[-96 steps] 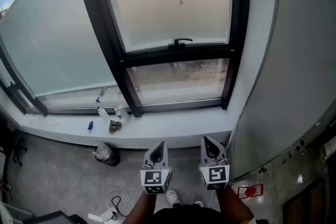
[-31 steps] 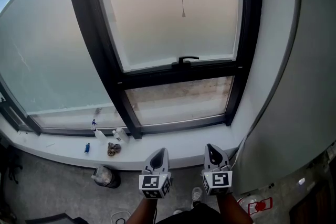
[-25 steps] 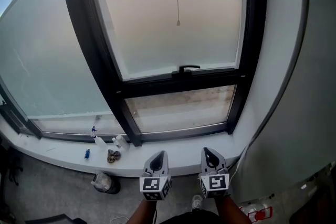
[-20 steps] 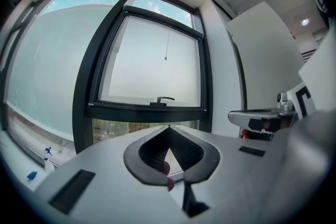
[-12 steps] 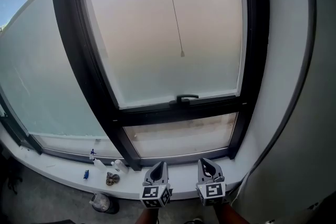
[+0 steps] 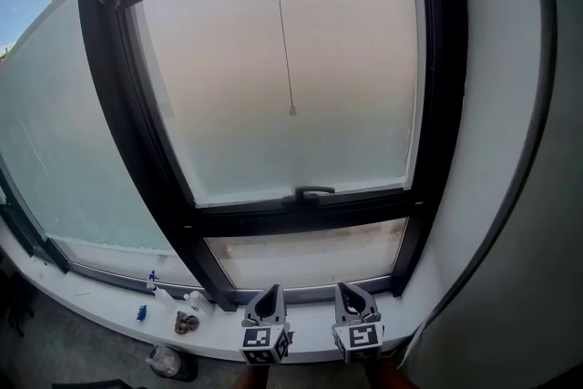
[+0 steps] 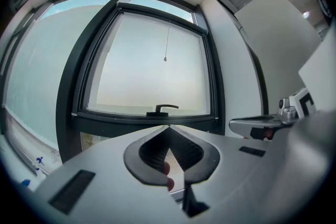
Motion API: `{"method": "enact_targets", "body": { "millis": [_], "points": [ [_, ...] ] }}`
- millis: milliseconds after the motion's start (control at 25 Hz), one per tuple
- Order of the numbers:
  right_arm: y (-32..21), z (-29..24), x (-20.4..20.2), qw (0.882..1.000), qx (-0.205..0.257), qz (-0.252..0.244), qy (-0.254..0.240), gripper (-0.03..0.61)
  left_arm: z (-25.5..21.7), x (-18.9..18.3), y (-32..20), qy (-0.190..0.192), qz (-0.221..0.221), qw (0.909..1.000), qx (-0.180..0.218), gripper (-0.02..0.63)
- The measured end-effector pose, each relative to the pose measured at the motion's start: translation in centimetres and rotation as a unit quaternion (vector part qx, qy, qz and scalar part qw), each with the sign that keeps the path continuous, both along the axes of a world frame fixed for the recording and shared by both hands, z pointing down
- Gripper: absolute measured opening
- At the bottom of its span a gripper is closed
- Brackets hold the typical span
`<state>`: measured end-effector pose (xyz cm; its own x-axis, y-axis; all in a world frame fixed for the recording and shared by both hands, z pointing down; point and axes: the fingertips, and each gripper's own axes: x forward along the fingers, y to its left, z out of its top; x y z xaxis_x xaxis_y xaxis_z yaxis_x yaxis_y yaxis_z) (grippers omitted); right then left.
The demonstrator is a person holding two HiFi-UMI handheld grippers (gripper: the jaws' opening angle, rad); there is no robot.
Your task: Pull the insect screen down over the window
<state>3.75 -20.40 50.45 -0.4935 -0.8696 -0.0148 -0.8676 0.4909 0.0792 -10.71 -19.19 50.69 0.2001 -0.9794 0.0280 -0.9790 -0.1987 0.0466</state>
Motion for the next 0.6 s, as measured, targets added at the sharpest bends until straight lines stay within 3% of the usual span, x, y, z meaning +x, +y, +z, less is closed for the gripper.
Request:
{"method": "enact_targets", "body": {
  "millis": [400, 600],
  "points": [
    [-3.4, -0.7, -0.4, 1.0, 0.023, -0.007, -0.012, 0.002, -1.7, -1.2, -3.2, 0.009, -0.015, 0.9997, 0.014, 0.002],
    [-6.1, -1.3, -0.8, 1.0, 0.029, 0.004, -0.01, 0.002, -1.3, -1.4, -6.2, 0.02, 0.005, 0.9995, 0.022, 0.002]
  ]
}}
